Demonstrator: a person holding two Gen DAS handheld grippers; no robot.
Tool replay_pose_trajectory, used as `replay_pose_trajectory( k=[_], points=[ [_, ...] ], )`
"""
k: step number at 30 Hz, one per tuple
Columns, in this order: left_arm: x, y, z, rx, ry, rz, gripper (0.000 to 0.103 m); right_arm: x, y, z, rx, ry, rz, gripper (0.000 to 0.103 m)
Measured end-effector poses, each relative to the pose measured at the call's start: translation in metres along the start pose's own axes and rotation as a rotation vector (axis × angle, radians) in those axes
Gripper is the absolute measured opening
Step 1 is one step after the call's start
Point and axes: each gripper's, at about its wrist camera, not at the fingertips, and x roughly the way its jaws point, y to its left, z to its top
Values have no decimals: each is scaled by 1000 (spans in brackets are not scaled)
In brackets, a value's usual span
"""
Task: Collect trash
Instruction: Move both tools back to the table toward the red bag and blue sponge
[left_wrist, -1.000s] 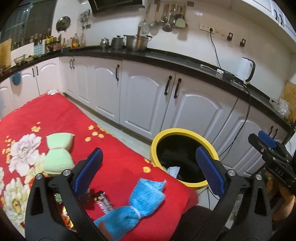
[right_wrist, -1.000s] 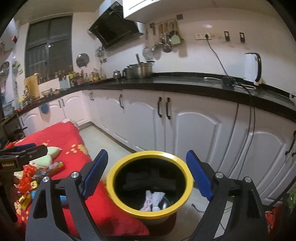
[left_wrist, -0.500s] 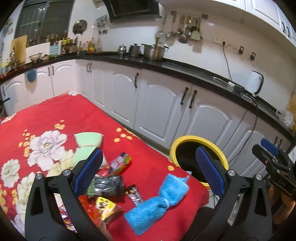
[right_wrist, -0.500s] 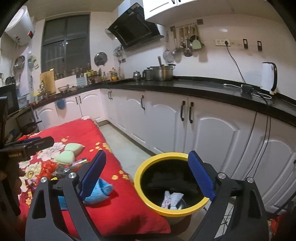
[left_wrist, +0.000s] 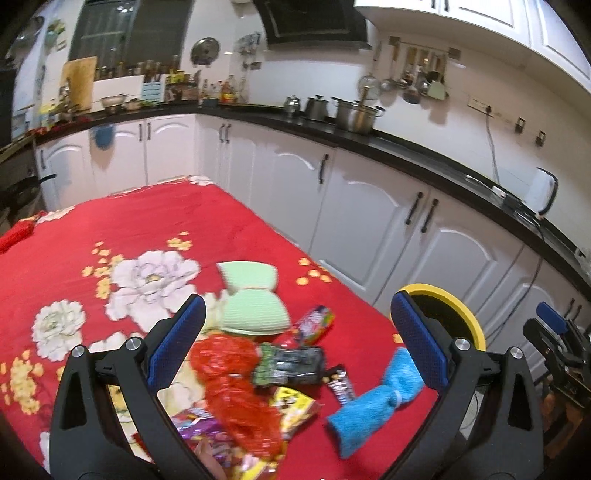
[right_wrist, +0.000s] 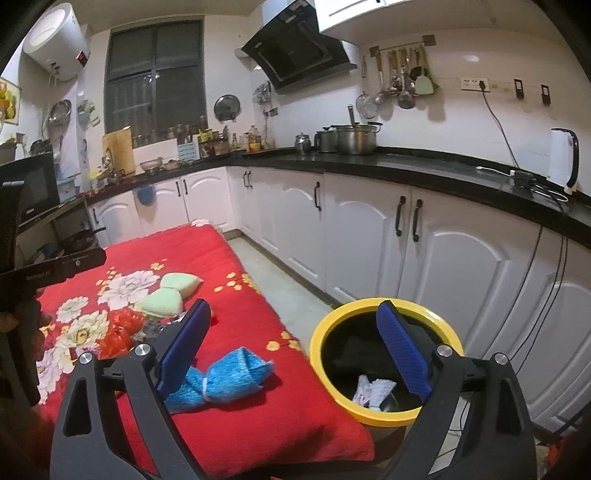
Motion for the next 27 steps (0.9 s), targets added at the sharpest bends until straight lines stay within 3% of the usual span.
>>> replay_pose_trajectory(
  k=[9,15,20,27],
  points=[
    [-4,46,-16,-56,51,69,92,20,16,-12,-10,62,37,89],
    [11,67,-39,-133,149,14,92,45,20,-29,5,151,60,89],
    [28,64,-56,-163,219,-54,92,70,16,-46,25,236,82,89],
    [56,56,-73,-183,297,-83,80,105,9,-61,117,348,166,89]
  ],
)
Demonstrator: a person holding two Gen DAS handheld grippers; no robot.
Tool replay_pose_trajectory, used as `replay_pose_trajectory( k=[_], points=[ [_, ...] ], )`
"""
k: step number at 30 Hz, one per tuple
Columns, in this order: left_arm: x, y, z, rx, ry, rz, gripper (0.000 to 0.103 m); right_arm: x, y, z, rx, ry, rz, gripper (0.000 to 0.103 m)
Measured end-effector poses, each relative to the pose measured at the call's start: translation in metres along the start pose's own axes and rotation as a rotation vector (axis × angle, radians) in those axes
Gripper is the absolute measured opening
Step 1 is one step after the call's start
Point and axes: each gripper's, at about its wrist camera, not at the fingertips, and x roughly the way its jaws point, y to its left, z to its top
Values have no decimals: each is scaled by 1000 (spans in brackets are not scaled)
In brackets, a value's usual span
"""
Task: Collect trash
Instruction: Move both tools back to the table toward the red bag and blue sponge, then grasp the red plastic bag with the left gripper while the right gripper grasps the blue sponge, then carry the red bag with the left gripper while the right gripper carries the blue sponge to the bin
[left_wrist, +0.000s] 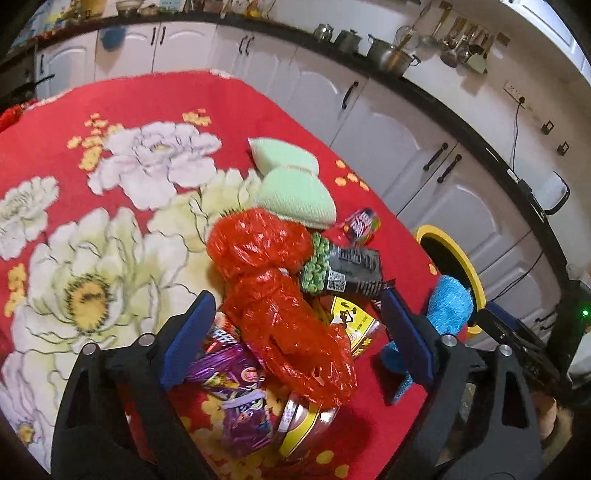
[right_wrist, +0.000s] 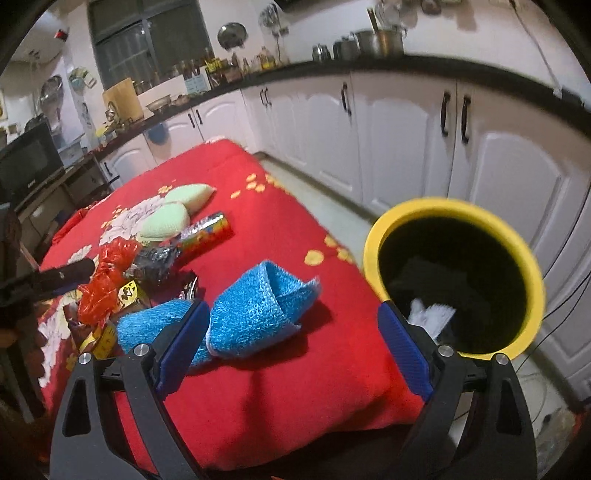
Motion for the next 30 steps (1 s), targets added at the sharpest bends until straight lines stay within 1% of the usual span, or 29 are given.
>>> replay_pose_trajectory(
  k=[2,3,4,5,6,7,8,9,11,12,13,14,15,16,17,19,22,30],
  points=[
    [4,0,-1,-2,8,3,78,9,-1,1,12,24,15,87],
    [6,1,-1,-2,13,4,71,12,-1,1,18,34,30,83],
    [7,1,-2,-2,18,5,67,16,-1,1,27,45,41,80],
    [8,1,-2,-3,22,9,66,20,-1,0,33,61,52,77],
    [9,1,-2,-3,28,9,63,23,0,0,33,72,64,69],
    [10,1,-3,-4,33,10,57,25,1,0,31,83,72,58],
    [10,1,-3,-4,36,11,55,26,1,-1,31,89,85,53],
    [10,1,-4,-2,41,9,52,26,2,-2,30,93,96,43],
    [10,2,-4,1,45,13,45,23,5,-3,12,84,97,35],
    [10,2,-5,2,47,15,36,20,6,-3,2,77,97,29],
    [10,2,-5,5,51,15,31,18,6,-3,-2,69,97,25],
    [11,3,-5,9,55,16,28,16,7,-3,-2,62,97,23],
    [11,3,-5,15,57,19,21,13,7,-3,0,58,100,22],
    [10,4,-5,14,56,22,18,12,7,-3,-1,58,102,20],
    [10,5,-6,11,53,23,17,10,7,-3,-3,55,101,20],
    [8,8,-5,10,49,24,12,7,10,-3,-15,48,99,18],
    [1,10,-3,10,26,30,9,0,13,-3,-27,38,97,17],
    [-31,9,9,37,-73,58,8,-27,24,3,-81,-24,90,13]
  ],
)
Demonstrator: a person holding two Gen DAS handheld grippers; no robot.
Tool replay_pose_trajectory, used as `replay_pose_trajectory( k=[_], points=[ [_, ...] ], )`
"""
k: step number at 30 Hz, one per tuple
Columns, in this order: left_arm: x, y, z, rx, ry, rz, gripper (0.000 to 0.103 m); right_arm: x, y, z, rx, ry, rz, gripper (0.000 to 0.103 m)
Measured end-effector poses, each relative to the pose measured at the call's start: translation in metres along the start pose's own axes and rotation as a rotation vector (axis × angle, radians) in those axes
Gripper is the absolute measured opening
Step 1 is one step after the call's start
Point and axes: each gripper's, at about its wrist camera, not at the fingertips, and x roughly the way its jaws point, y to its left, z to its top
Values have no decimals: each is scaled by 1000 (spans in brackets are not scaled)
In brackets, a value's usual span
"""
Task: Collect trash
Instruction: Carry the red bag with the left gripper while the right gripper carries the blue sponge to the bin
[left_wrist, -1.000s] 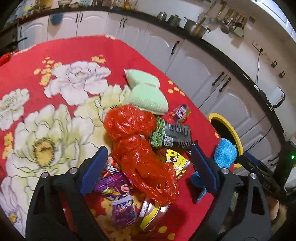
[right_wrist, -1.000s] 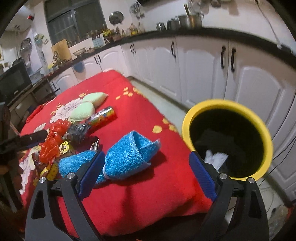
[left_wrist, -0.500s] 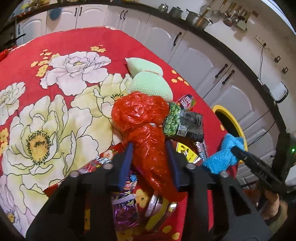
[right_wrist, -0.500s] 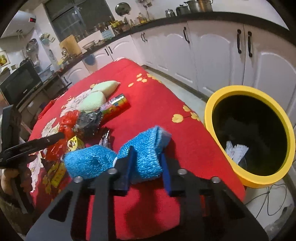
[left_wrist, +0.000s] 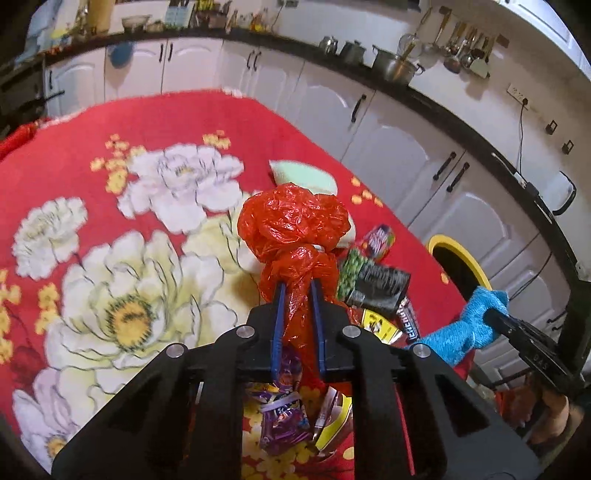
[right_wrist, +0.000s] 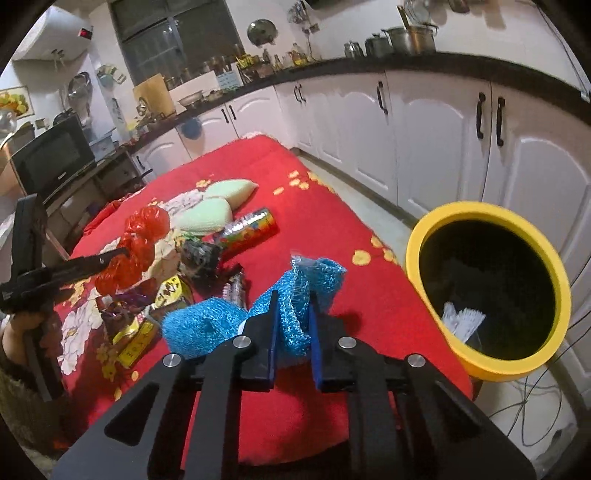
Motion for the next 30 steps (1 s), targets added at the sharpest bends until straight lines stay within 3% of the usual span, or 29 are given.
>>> replay_pose_trajectory(
  k=[18,30],
  points=[
    [-35,-67,10,161,-109,-48,8,-60,8,16,-47,-143,-16,12],
    [-25,-110,10,233,-106,-94,8,-94,-12,26,-28,-224,-82,12]
  ],
)
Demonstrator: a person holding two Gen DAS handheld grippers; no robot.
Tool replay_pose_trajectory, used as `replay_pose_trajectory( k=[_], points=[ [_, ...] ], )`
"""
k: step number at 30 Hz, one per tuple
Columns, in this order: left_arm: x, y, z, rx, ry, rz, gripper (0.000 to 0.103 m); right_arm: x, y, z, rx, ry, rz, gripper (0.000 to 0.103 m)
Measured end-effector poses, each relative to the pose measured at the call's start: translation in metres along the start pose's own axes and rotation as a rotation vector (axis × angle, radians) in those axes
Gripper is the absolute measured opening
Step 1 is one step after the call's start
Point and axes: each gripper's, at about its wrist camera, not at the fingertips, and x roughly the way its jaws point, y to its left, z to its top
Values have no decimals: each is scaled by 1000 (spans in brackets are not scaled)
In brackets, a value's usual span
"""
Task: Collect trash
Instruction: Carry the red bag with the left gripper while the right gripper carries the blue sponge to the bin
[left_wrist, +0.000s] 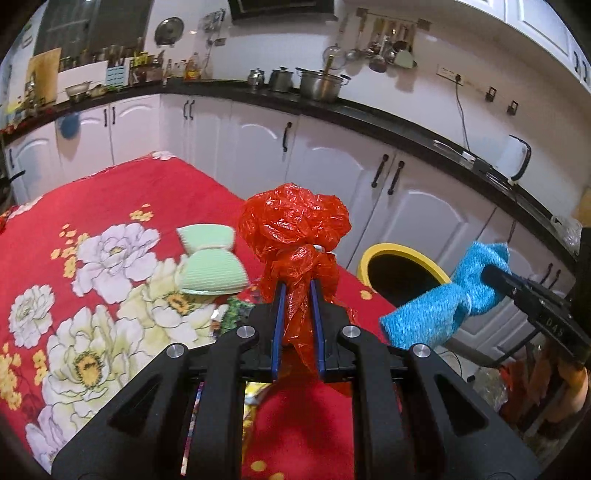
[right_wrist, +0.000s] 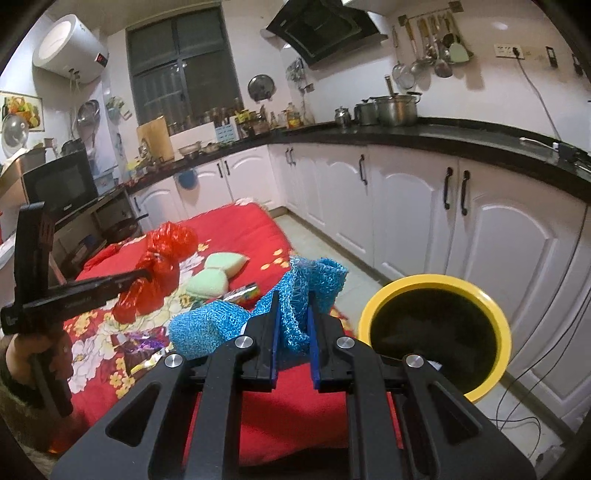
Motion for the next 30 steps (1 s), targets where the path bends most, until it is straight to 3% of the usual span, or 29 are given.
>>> replay_pose_trajectory(
  k=[30],
  points=[
    [41,-86,33,126,-29,-141,8,-44,-61,12,47,-113,-203,12]
  ],
)
